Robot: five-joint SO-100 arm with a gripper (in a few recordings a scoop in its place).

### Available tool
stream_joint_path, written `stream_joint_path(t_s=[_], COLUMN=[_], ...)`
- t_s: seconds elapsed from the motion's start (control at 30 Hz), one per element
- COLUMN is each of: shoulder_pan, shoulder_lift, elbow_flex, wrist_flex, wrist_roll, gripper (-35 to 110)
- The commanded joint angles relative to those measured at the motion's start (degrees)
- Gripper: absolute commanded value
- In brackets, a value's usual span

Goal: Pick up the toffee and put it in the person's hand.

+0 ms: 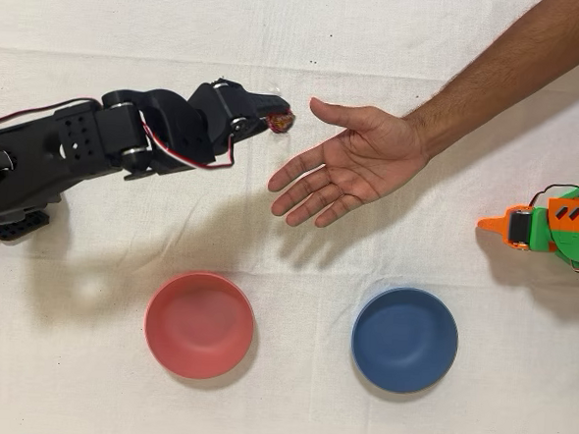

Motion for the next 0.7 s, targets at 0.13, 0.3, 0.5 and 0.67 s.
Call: stream_joint_path(t_s=[0.13,0.3,0.5,0.67], shoulder_pan=[2.29,3.43,4.66,5.45], shoulder_lift=[-1.14,-4.83,-9.23,-12.83], elbow_flex=[-12.3,-16.96,-22.59,-27.07], wrist_flex=[0.79,0.18,-0.97,-1.14], wrist_roll=[-1.49,-2.11,-2.9,-3.52], gripper=[10,10,10,10])
